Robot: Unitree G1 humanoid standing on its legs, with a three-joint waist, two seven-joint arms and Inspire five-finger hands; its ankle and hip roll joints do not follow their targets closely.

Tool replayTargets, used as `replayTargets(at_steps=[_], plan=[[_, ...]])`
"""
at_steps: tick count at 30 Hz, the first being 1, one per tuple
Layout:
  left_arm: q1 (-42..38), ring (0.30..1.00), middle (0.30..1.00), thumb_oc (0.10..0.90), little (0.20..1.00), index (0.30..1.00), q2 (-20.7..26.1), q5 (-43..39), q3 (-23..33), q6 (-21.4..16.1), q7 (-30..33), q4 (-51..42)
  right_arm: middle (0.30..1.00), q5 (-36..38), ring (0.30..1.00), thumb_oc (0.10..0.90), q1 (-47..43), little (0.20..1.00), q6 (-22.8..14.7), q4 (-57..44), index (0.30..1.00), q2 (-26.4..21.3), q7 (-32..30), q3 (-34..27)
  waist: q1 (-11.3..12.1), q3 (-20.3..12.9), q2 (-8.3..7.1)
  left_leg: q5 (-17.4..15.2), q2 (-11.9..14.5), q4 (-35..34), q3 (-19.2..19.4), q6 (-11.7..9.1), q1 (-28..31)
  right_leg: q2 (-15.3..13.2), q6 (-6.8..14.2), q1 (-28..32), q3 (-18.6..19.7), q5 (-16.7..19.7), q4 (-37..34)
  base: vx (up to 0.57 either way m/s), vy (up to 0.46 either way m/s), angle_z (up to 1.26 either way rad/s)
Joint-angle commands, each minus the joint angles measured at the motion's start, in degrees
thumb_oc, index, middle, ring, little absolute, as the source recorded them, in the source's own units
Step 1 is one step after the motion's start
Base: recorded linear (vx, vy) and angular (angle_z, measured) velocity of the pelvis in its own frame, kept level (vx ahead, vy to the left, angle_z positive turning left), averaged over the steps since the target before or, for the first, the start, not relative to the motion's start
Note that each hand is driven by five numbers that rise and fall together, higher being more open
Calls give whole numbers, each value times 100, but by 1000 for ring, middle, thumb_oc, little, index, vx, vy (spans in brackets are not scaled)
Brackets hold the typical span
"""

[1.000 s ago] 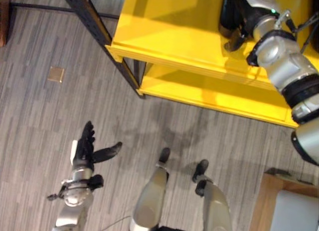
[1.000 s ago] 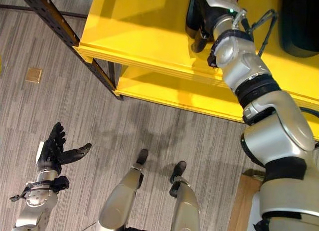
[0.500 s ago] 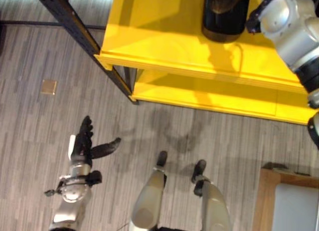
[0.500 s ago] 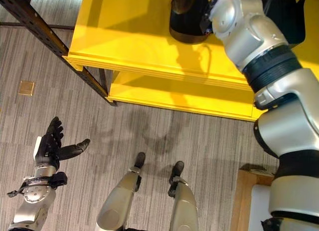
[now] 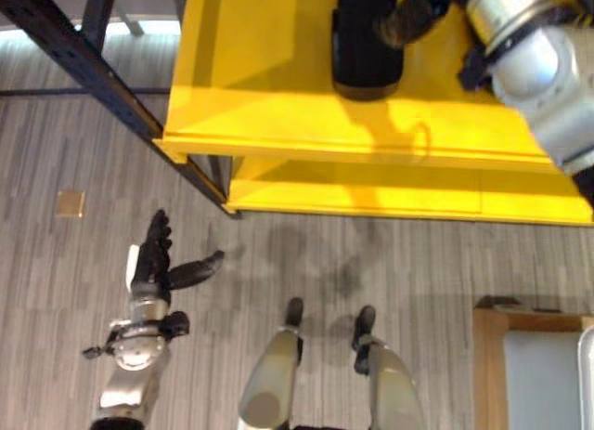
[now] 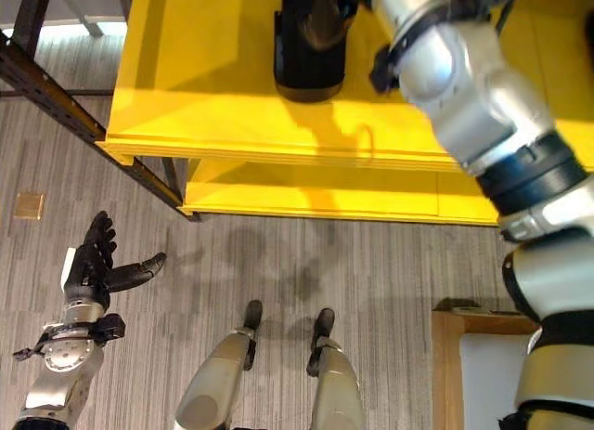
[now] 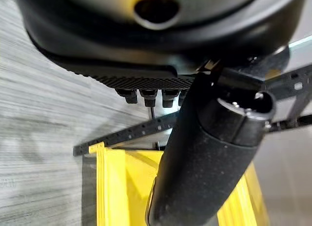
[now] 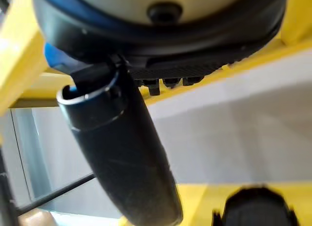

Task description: Move parts from the plastic box to the shelf.

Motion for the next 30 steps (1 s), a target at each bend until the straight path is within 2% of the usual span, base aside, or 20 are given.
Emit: replayTargets(at_steps=[1, 3, 4, 5, 8, 9, 10, 12, 14, 16, 18, 20, 21, 23, 24, 25, 26, 27, 29, 30], plan=[[392, 1000, 1000, 900, 1000, 1000, 181, 333, 131, -256, -85, -240, 1000, 495, 1000, 900, 396, 1000, -435, -325, 1000, 33, -236, -615, -90, -953, -216, -578, -39, -22, 61, 2, 407, -241, 412, 150, -294, 30, -22, 42, 48, -9], [450, 1000, 1000, 900, 1000, 1000, 207, 387, 116, -235, -143, -241, 1000, 545, 1000, 900, 913, 1000, -444, -557, 1000, 32, -114, -890, -104, -1052, -259, -522, -40, -193, 70, 21, 514, -237, 431, 249, -303, 75, -170, 44, 50, -8], [494, 1000, 1000, 900, 1000, 1000, 115, 460, 103, -209, -185, -106, 1000, 582, 1000, 900, 1753, 1000, -562, -827, 1000, 221, -35, -1281, -184, -1184, -285, -466, -49, -376, 106, 57, 637, -246, 479, 372, -290, 175, -356, 60, 80, -12], [536, 1000, 1000, 900, 1000, 1000, 120, 537, 136, -183, -236, -197, 1000, 526, 1000, 900, 2193, 1000, -610, -1035, 1000, 204, 93, -1434, -212, -1271, -302, -437, -62, -505, 118, 79, 724, -247, 515, 429, -280, 233, -444, 65, 106, -11], [594, 1000, 1000, 900, 1000, 1000, 37, 708, 178, -168, -319, -140, 1000, 446, 1000, 900, 3206, 1000, -723, -1430, 1000, 407, 274, -1854, -311, -1405, -330, -438, -117, -583, 161, 125, 828, -325, 610, 530, -234, 446, -579, 18, 100, -10], [603, 1000, 1000, 900, 1000, 1000, 54, 711, 163, -171, -319, -139, 1000, 438, 1000, 900, 3270, 1000, -716, -1468, 1000, 416, 284, -1898, -295, -1417, -342, -439, -121, -584, 161, 129, 833, -327, 615, 540, -236, 453, -592, 10, 145, -22], [582, 1000, 1000, 900, 1000, 1000, 97, 916, 158, -147, -346, -120, 1000, 452, 1000, 900, 3865, 1000, -780, -1762, 1000, 509, 496, -2089, -370, -1470, -374, -503, -179, -509, 207, 182, 849, -403, 680, 573, -158, 579, -609, 3, 154, -22], [556, 1000, 1000, 900, 1000, 1000, 74, 1022, 152, -145, -335, -41, 1000, 386, 1000, 900, 4304, 1000, -870, -1943, 1000, 627, 590, -2210, -463, -1484, -384, -568, -238, -465, 262, 243, 883, -457, 716, 582, -44, 677, -584, -9, 194, -7], [536, 1000, 1000, 900, 1000, 1000, 64, 1176, 131, -139, -319, 25, 1000, 354, 1000, 900, 4604, 1000, -887, -2110, 1000, 751, 703, -2282, -575, -1482, -396, -625, -319, -440, 353, 320, 905, -537, 803, 537, 144, 956, -590, -47, 188, -18], [530, 1000, 1000, 900, 1000, 1000, 72, 1274, 180, -161, -283, 102, 1000, 285, 1000, 900, 4874, 1000, -925, -2151, 1000, 902, 740, -2329, -679, -1492, -400, -647, -317, -442, 500, 362, 906, -571, 858, 451, 352, 1213, -644, -63, 154, -29], [531, 1000, 1000, 900, 1000, 1000, 117, 1314, 229, -150, -252, 172, 1000, 201, 1000, 900, 4993, 1000, -923, -2183, 1000, 995, 793, -2304, -733, -1502, -400, -633, -226, -473, 674, 371, 926, -624, 915, 369, 384, 1384, -662, -58, 87, -60], [537, 1000, 1000, 900, 1000, 1000, 131, 1371, 255, -158, -248, 133, 1000, 125, 1000, 900, 5188, 1000, -918, -2238, 1000, 960, 827, -2381, -748, -1476, -351, -639, -66, -468, 859, 359, 961, -707, 858, 378, 176, 1262, -583, -85, 77, -101], [528, 1000, 1000, 900, 1000, 1000, 106, 1424, 234, -148, -256, 152, 1000, 118, 1000, 900, 5319, 1000, -921, -2242, 1000, 889, 846, -2472, -800, -1454, -307, -608, 62, -480, 1020, 352, 969, -765, 795, 484, -31, 1070, -432, -111, 81, -96], [511, 1000, 1000, 900, 1000, 1000, 97, 1439, 226, -128, -256, 155, 1000, 128, 1000, 900, 5380, 1000, -908, -2255, 1000, 877, 863, -2512, -806, -1460, -297, -589, 107, -514, 1080, 342, 975, -779, 779, 521, -97, 975, -345, -109, 50, -45], [544, 1000, 1000, 900, 1000, 1000, 115, 1441, 276, -130, -212, 115, 1000, 160, 1000, 900, 5340, 1000, -905, -2210, 1000, 889, 856, -2484, -735, -1449, -285, -627, 254, -463, 1278, 327, 950, -928, 760, 662, -503, 809, -197, -152, 23, -63], [579, 1000, 1000, 900, 1000, 1000, 130, 1426, 328, -129, -193, 76, 1000, 162, 1000, 900, 5245, 1000, -895, -2185, 1000, 906, 859, -2413, -652, -1448, -299, -624, 324, -438, 1413, 313, 907, -1056, 770, 732, -830, 790, -150, -149, 24, -79], [579, 1000, 1000, 900, 1000, 1000, 132, 1426, 336, -128, -193, 74, 1000, 161, 1000, 900, 5232, 1000, -896, -2180, 1000, 909, 857, -2407, -660, -1449, -311, -600, 314, -441, 1415, 318, 893, -1065, 762, 724, -832, 808, -163, -112, -3, -95], [622, 1000, 1000, 900, 1000, 1000, 131, 1408, 387, -132, -171, 30, 1000, 179, 1000, 900, 5152, 1000, -890, -2143, 1000, 940, 853, -2343, -590, -1429, -333, -640, 397, -379, 1544, 286, 870, -1171, 797, 808, -1117, 828, -160, -105, -30, -109], [675, 1000, 1000, 900, 1000, 1000, 135, 1411, 506, -103, -138, 10, 1000, 164, 1000, 900, 5053, 1000, -866, -2099, 1000, 978, 863, -2250, -430, -1451, -443, -778, 560, -331, 1760, 153, 878, -1326, 969, 1003, -1645, 939, -436, -73, -108, -96], [713, 1000, 1000, 900, 1000, 1000, 140, 1449, 556, -85, -140, 34, 1000, 126, 1000, 900, 5020, 1000, -844, -2072, 1000, 1020, 861, -2205, -393, -1445, -505, -787, 609, -246, 1834, 131, 836, -1341, 994, 1078, -1702, 1089, -642, -30, -142, -102]])
